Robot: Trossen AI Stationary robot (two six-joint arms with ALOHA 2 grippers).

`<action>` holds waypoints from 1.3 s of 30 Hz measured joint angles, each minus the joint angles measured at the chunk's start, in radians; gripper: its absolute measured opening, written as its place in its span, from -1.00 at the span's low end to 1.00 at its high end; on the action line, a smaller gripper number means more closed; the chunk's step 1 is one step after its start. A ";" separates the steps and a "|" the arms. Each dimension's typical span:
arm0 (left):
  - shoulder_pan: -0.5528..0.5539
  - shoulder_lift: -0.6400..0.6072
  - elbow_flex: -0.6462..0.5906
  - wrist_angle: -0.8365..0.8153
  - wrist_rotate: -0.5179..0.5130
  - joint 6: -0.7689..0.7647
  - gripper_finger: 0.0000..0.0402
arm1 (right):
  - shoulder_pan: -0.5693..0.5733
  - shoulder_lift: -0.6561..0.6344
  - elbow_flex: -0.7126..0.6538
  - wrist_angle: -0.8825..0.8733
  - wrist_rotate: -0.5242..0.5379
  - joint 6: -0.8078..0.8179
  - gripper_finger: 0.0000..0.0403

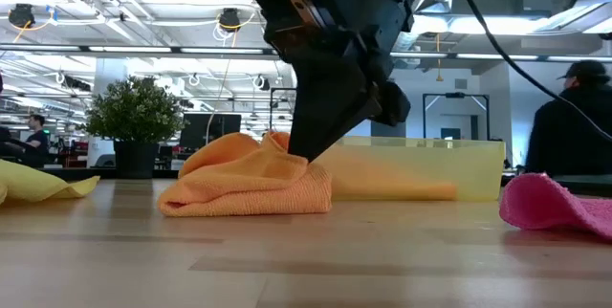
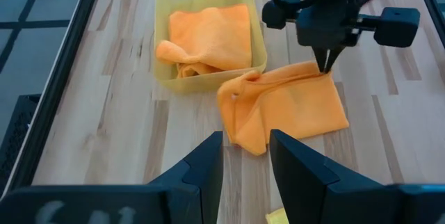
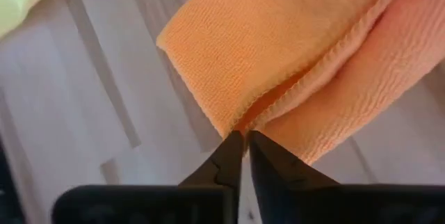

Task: Fold microfiber towels
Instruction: Fold the orange microfiber towel, then put the folded orange microfiber towel into the yellow bin

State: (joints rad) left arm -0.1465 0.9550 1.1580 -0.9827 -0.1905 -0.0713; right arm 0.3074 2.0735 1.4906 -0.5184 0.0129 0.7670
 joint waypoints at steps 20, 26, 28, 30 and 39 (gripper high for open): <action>0.000 0.000 0.000 -0.003 0.000 0.000 -0.44 | -0.046 0.000 0.109 -0.073 -0.184 -0.008 0.03; 0.000 0.000 0.000 -0.024 0.000 0.000 -0.44 | -0.049 0.000 0.129 -0.199 -0.127 0.054 -0.02; 0.000 0.000 0.000 -0.025 0.000 0.000 -0.44 | -0.048 0.000 0.129 -0.239 -0.112 0.082 -0.03; 0.000 0.000 0.000 -0.025 0.000 0.000 -0.44 | -0.048 0.000 0.129 -0.252 -0.110 0.092 -0.05; 0.000 0.000 0.000 -0.032 0.004 -0.001 -0.44 | -0.063 0.000 0.129 -0.258 -0.108 0.286 -0.09</action>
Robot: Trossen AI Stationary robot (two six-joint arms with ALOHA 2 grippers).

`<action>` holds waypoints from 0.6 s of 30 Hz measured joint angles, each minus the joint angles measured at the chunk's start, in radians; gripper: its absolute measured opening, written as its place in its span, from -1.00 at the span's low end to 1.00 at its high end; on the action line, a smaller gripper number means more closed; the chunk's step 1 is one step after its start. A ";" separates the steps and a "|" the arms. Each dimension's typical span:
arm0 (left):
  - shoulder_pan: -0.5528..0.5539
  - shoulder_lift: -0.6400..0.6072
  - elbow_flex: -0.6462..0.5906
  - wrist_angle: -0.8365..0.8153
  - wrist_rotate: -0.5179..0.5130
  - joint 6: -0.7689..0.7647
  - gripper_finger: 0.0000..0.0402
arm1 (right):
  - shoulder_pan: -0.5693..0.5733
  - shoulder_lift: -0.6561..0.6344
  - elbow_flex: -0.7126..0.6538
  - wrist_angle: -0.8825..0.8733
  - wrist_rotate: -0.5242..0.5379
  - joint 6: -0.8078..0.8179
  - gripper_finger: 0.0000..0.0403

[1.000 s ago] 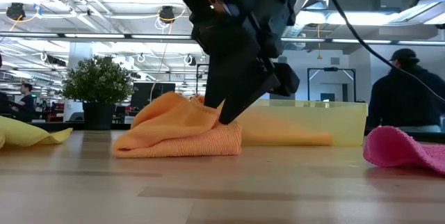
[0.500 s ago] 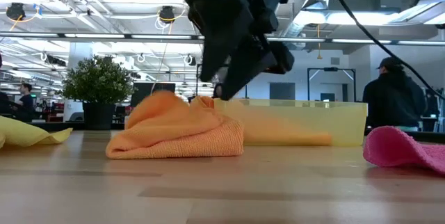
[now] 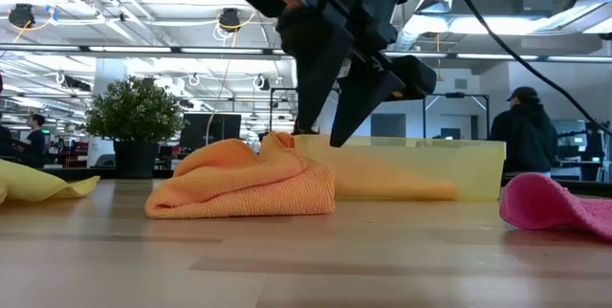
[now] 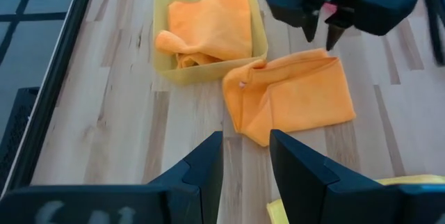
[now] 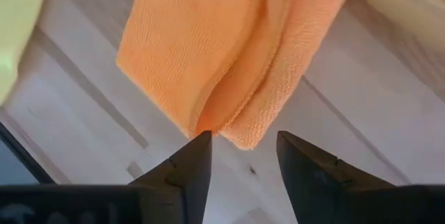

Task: Fold microfiber towels
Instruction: Put the folded orange microfiber towel into the yellow bin

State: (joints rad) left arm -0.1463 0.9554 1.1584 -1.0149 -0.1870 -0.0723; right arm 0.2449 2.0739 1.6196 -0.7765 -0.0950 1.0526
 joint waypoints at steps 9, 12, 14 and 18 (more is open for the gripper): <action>0.000 0.000 0.000 0.000 0.034 -0.001 -0.44 | -0.058 0.000 -0.013 0.021 -0.019 0.021 -0.07; 0.000 0.000 0.000 0.000 0.034 -0.003 -0.44 | -0.066 0.011 -0.034 0.056 -0.078 0.008 -0.08; 0.000 0.000 0.000 0.000 0.034 -0.003 -0.44 | -0.071 0.011 -0.037 0.080 -0.084 -0.012 -0.09; 0.000 0.000 0.000 0.000 0.034 -0.003 -0.44 | -0.075 0.010 -0.037 0.077 -0.053 -0.030 -0.10</action>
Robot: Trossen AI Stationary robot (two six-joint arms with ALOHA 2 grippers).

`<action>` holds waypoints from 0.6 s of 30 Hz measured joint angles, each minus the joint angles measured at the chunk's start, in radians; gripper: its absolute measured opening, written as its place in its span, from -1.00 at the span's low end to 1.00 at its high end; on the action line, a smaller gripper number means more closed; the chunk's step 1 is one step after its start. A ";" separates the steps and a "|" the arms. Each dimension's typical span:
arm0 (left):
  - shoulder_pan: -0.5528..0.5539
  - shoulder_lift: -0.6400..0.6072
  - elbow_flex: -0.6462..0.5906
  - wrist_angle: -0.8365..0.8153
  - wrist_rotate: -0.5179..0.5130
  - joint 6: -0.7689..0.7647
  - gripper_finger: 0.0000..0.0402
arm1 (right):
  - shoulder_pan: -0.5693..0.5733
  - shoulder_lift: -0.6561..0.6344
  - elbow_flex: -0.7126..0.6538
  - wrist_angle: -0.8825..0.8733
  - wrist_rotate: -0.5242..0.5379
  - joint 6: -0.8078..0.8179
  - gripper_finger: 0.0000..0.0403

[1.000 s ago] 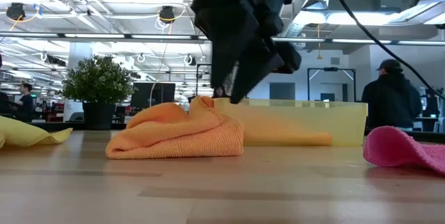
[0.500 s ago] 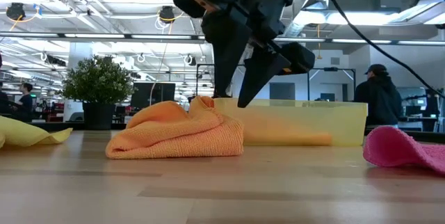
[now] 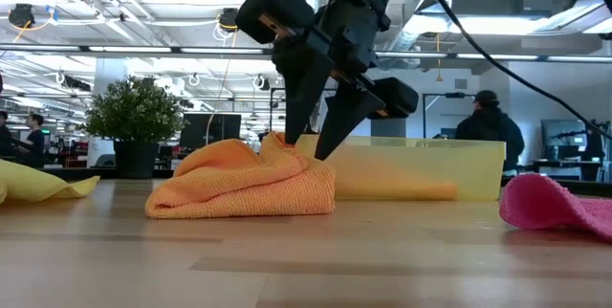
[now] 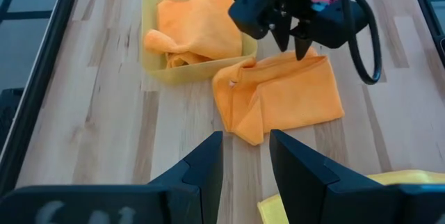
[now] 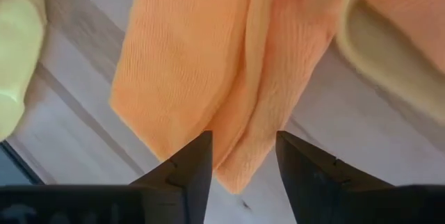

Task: Fold microfiber towels
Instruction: Put the folded orange microfiber towel into the yellow bin

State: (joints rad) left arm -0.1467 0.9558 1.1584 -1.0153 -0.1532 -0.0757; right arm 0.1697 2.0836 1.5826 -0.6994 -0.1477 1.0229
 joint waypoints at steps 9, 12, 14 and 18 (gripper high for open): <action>0.000 0.000 0.000 0.000 0.000 0.003 -0.44 | 0.001 0.000 0.000 -0.003 0.011 -0.002 -0.11; 0.000 0.000 0.000 0.000 0.000 0.003 -0.44 | 0.002 0.000 0.000 -0.004 0.018 -0.002 -0.13; 0.000 0.000 0.000 0.000 0.000 0.003 -0.44 | 0.005 0.000 0.000 -0.005 0.018 -0.002 -0.13; 0.000 0.000 0.000 0.000 0.000 0.003 -0.44 | 0.008 0.000 0.000 -0.005 0.018 -0.002 -0.14</action>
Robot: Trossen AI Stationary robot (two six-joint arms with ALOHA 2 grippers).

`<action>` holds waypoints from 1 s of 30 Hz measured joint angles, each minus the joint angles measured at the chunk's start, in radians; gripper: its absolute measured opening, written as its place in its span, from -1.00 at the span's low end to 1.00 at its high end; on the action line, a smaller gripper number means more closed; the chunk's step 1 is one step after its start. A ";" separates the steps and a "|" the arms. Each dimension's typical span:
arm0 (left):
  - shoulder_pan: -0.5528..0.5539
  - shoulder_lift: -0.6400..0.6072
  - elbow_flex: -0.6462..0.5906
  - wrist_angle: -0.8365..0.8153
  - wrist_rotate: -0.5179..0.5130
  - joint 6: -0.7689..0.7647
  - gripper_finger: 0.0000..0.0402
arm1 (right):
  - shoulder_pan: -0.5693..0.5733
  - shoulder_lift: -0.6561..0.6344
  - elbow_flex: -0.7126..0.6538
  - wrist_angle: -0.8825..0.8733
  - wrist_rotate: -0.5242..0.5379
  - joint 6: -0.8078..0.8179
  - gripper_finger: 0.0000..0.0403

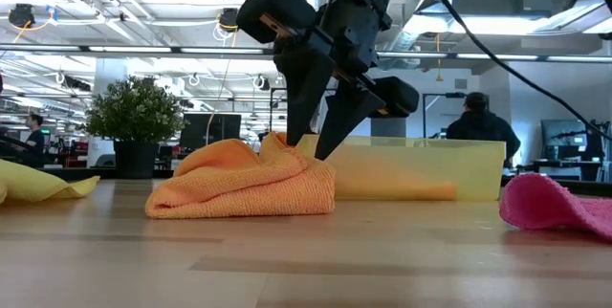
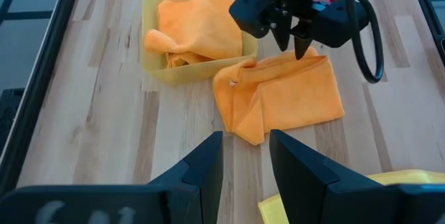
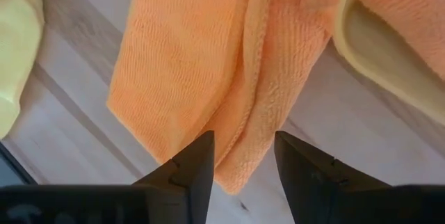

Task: Fold microfiber towels
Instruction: Put the folded orange microfiber towel into the yellow bin

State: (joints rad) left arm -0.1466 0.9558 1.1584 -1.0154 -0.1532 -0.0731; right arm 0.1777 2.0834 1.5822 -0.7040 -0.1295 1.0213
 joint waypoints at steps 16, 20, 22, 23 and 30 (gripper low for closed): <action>0.000 0.000 0.000 0.000 0.000 -0.001 -0.44 | 0.049 0.000 0.000 0.003 0.079 -0.027 -0.14; 0.000 0.000 0.000 0.000 0.000 -0.002 -0.44 | 0.044 0.020 0.001 0.016 0.079 -0.027 -0.14; 0.000 0.000 0.000 0.000 0.000 -0.002 -0.44 | 0.043 0.041 -0.003 0.000 0.076 -0.027 -0.14; 0.000 0.000 0.000 0.000 0.000 -0.002 -0.44 | 0.045 0.058 -0.002 0.008 0.072 -0.026 -0.14; 0.000 0.000 0.000 0.000 0.009 -0.002 -0.44 | 0.045 0.079 0.006 0.070 0.064 -0.027 -0.14</action>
State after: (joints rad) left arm -0.1463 0.9556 1.1580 -1.0157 -0.1442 -0.0753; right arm 0.2226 2.1620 1.5883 -0.6344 -0.0654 0.9946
